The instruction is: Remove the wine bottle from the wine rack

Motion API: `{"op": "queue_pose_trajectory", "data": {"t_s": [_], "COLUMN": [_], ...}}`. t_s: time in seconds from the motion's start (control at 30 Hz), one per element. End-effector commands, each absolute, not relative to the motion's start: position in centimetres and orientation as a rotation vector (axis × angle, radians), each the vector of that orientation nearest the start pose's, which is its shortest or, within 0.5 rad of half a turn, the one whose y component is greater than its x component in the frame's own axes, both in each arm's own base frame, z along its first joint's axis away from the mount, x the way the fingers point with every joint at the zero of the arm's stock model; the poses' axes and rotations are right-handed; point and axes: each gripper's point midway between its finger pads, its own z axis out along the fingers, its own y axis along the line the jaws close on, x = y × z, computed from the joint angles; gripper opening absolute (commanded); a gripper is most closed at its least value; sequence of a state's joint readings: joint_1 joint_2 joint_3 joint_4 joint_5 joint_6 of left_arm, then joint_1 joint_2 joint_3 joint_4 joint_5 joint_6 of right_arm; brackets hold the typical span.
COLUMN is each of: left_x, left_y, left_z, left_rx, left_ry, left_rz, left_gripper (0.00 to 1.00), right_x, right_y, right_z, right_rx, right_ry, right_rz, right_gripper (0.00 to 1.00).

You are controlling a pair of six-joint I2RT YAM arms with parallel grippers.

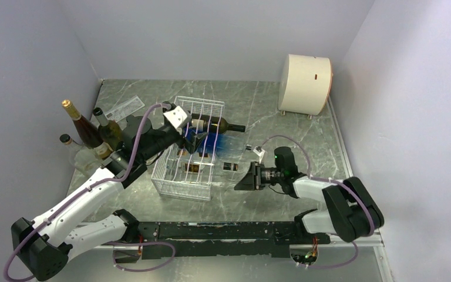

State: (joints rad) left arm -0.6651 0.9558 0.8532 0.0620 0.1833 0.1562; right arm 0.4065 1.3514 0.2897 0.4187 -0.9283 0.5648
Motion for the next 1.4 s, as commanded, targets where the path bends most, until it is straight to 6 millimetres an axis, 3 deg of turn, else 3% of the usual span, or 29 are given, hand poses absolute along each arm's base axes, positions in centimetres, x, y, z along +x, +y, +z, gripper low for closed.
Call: {"op": "queue_pose_trajectory", "data": {"t_s": [0.0, 0.2, 0.43, 0.73, 0.9, 1.07, 1.37], "left_x": [27.1, 27.1, 26.9, 26.2, 24.3, 21.0, 15.6], "left_y": [-24.7, -24.8, -25.3, -27.3, -30.8, -35.4, -41.8], "left_z": [30.7, 30.7, 30.3, 28.6, 27.8, 27.0, 22.2], "left_rx": [0.793, 0.797, 0.818, 0.897, 0.999, 1.135, 1.317], "left_ry": [1.439, 1.434, 1.439, 1.462, 1.461, 1.461, 1.516], "left_rz": [-0.528, -0.530, -0.542, -0.569, -0.649, -0.716, -0.812], "left_gripper": [0.98, 0.98, 0.97, 0.96, 0.95, 0.95, 1.00], "right_x": [16.1, 16.2, 16.4, 16.5, 16.3, 16.1, 16.1], "right_y": [21.3, 19.1, 16.1, 13.7, 13.2, 12.6, 12.2], "right_z": [5.4, 6.0, 5.3, 7.9, 9.3, 11.1, 14.3], "right_rx": [-0.207, -0.031, 0.238, 0.262, 0.252, 0.249, 0.214], "right_ry": [2.366, 2.384, 2.555, 2.507, 2.484, 2.451, 2.417], "right_rz": [1.490, 1.420, 1.122, 0.937, 0.900, 0.854, 0.825], "right_gripper": [0.02, 0.00, 0.00, 0.00, 0.00, 0.00, 0.00]}}
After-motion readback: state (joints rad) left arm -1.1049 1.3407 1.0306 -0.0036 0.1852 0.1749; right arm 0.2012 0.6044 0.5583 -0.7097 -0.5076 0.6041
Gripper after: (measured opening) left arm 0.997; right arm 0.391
